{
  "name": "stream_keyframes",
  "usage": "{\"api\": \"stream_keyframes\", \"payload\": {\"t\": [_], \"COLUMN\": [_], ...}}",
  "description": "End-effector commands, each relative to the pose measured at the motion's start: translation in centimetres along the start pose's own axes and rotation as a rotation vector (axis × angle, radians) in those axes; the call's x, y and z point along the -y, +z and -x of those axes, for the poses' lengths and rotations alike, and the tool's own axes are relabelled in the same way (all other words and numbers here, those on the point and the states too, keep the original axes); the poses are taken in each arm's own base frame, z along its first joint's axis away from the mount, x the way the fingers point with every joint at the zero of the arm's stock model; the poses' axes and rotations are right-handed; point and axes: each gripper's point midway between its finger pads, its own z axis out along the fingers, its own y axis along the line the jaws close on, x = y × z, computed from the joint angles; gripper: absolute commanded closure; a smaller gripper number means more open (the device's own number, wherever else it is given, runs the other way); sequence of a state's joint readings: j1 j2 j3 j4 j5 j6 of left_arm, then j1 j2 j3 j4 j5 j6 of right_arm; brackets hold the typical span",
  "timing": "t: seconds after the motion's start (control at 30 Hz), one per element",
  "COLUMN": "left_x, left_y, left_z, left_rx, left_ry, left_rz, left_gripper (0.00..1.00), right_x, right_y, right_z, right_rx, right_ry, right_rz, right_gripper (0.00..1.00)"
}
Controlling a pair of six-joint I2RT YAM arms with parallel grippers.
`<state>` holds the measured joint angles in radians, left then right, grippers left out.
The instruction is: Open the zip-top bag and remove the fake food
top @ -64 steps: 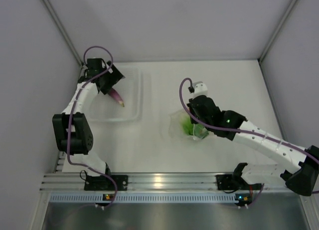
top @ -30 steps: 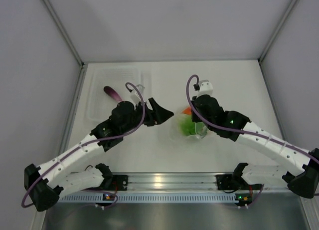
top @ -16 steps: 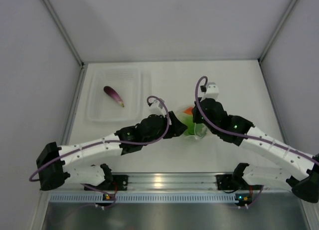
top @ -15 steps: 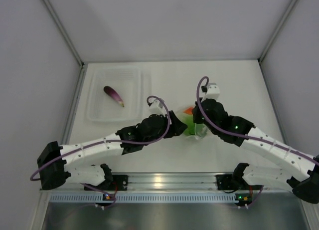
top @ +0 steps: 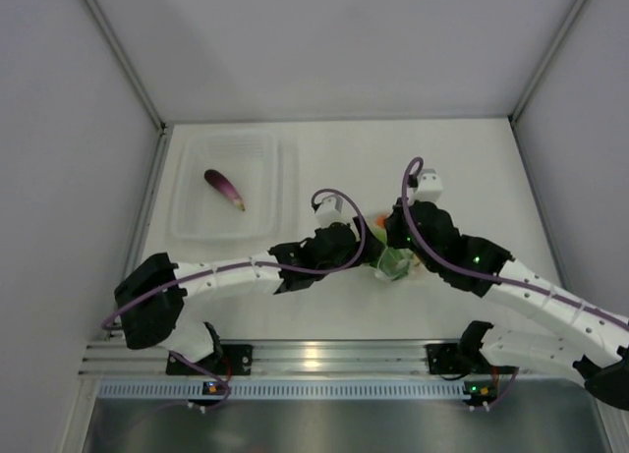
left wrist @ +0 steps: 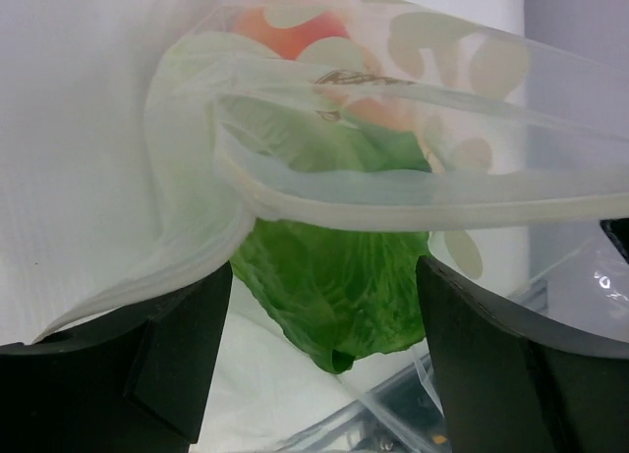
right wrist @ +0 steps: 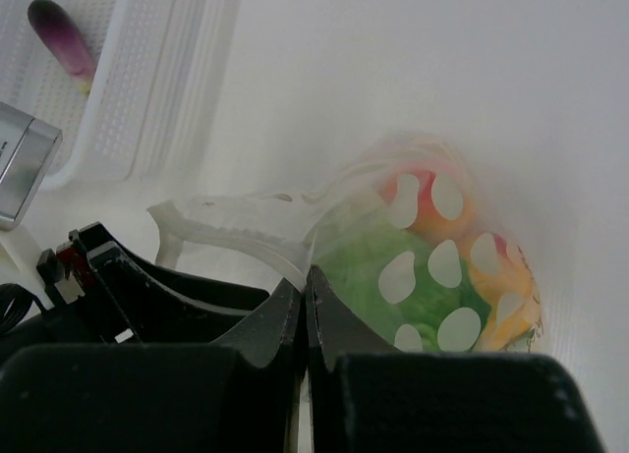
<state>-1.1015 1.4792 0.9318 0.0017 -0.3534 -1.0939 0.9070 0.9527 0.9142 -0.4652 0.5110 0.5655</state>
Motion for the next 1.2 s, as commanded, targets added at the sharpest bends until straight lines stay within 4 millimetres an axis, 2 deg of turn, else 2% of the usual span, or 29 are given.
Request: {"api": "stream_keyframes", "payload": {"t": [0.0, 0.03, 0.23, 0.33, 0.47, 0.53, 0.6, 0.67, 0.7, 0.73, 0.8, 0.93, 1.0, 1.07, 1.17], "left_x": [2.5, 2.2, 1.7, 2.2, 2.9, 2.5, 1.9, 0.1, 0.1, -1.3, -1.4, -3.1, -4.2, -5.1, -5.4], "left_y": [0.4, 0.7, 2.6, 3.6, 4.0, 4.0, 3.4, 2.9, 2.1, 1.7, 0.8, -0.4, -0.9, -1.4, -1.5], "left_z": [1.5, 1.2, -0.8, -1.5, -1.8, -1.6, -0.5, -0.3, 0.5, 0.9, 1.9, 3.2, 3.9, 4.8, 5.1], "left_rx": [0.056, 0.049, -0.008, -0.036, -0.044, -0.021, 0.034, 0.062, 0.084, 0.101, 0.126, 0.165, 0.190, 0.219, 0.206], "left_ry": [-0.038, -0.039, -0.082, -0.085, -0.094, -0.086, -0.096, -0.087, -0.088, -0.047, -0.008, 0.054, 0.071, 0.115, 0.143], "left_rz": [-0.052, -0.043, -0.014, -0.017, -0.023, -0.009, 0.010, 0.050, 0.053, 0.114, 0.135, 0.208, 0.246, 0.305, 0.331], "left_gripper": [0.18, 0.14, 0.10, 0.10, 0.11, 0.13, 0.14, 0.14, 0.14, 0.14, 0.15, 0.16, 0.17, 0.18, 0.19], "right_x": [1.0, 1.3, 1.9, 1.9, 2.9, 2.9, 2.6, 2.2, 2.1, 1.9, 2.5, 3.6, 3.4, 3.9, 2.6], "right_y": [-0.9, -0.9, -1.1, -1.0, -1.1, -1.2, -1.1, -1.1, -1.1, -1.2, -1.4, -2.5, -3.3, -3.8, -4.3], "right_z": [0.6, 0.1, -2.1, -2.9, -3.2, -3.1, -3.4, -3.3, -3.1, -2.6, -2.8, -0.3, 1.1, 1.0, 1.6], "right_rx": [0.019, 0.008, -0.035, -0.048, -0.041, -0.045, -0.074, -0.098, -0.102, -0.098, -0.125, -0.105, -0.098, -0.138, -0.162], "right_ry": [-0.024, -0.031, -0.022, -0.014, -0.020, -0.037, -0.057, -0.070, -0.074, -0.077, -0.106, -0.144, -0.150, -0.193, -0.199], "right_rz": [-0.021, -0.026, 0.008, 0.027, -0.004, -0.004, 0.004, 0.009, 0.007, 0.006, -0.029, -0.112, -0.119, -0.146, -0.092], "right_gripper": [1.00, 1.00, 1.00, 1.00, 1.00, 1.00, 1.00, 1.00, 1.00, 1.00, 1.00, 1.00, 1.00, 1.00, 1.00]}}
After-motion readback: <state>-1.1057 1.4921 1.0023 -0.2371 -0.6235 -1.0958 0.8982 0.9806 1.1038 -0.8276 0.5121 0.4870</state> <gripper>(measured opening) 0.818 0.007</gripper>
